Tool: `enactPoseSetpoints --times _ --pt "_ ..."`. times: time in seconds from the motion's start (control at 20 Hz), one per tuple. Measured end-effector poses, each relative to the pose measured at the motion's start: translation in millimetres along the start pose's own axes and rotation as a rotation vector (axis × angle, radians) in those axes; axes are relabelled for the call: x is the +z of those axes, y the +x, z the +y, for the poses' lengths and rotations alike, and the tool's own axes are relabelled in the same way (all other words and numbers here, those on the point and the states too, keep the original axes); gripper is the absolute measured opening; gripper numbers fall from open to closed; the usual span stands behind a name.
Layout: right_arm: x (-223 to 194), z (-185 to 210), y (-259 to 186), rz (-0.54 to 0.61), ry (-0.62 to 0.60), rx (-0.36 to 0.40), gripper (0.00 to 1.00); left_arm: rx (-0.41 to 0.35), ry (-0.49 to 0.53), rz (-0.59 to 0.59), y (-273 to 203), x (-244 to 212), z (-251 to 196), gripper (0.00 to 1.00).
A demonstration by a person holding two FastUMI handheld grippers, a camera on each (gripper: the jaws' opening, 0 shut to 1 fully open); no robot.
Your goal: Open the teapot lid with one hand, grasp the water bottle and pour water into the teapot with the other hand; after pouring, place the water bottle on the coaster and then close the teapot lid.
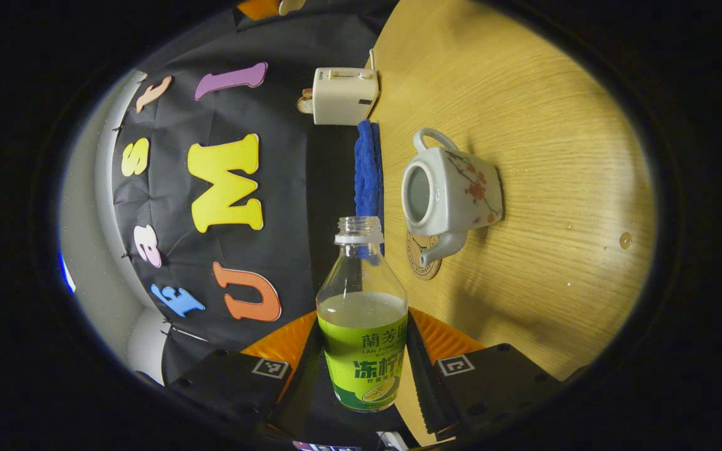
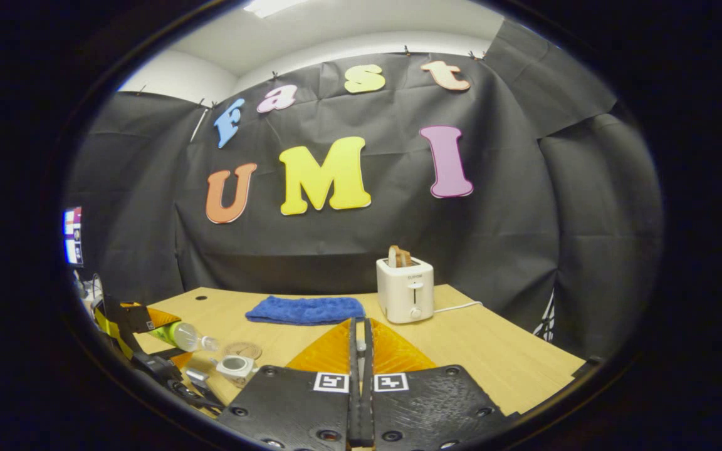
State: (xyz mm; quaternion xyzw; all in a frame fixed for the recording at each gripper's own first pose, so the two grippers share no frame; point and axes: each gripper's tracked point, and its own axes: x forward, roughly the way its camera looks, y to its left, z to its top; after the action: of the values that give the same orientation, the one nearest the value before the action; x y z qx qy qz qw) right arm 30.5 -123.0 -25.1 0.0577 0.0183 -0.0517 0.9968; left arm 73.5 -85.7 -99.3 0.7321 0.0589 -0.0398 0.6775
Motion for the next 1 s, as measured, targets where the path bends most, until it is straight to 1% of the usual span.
enactPoseSetpoints --times 0.15,0.35,0.4,0.45,0.7,0.75,1.0 --pt "-0.9 -6.7 2.8 0.004 0.009 -0.012 0.00 -0.004 0.087 0.007 0.5 0.4 2.7 0.71" --pt "1.5 -11.0 0.2 0.000 0.016 -0.017 0.00 -0.010 0.166 0.026 5.6 -3.1 12.0 0.71" --pt "2.3 -12.1 -0.1 0.000 0.015 -0.019 0.00 -0.007 0.189 0.029 5.0 -3.1 15.3 0.69" --pt "1.6 -12.1 -0.3 -0.001 0.015 -0.019 0.00 -0.005 0.207 0.031 4.5 -2.3 16.6 0.71" --pt "3.8 -14.7 -0.3 0.000 0.020 -0.020 0.00 -0.013 0.274 0.033 2.4 3.5 16.8 0.71" --pt "3.4 -16.3 -0.9 0.000 0.023 -0.021 0.00 -0.010 0.287 0.034 1.4 4.1 16.8 0.70" --pt "2.3 -18.0 -0.8 0.007 0.039 -0.017 0.00 -0.006 0.345 0.049 -0.5 6.2 23.1 0.71"
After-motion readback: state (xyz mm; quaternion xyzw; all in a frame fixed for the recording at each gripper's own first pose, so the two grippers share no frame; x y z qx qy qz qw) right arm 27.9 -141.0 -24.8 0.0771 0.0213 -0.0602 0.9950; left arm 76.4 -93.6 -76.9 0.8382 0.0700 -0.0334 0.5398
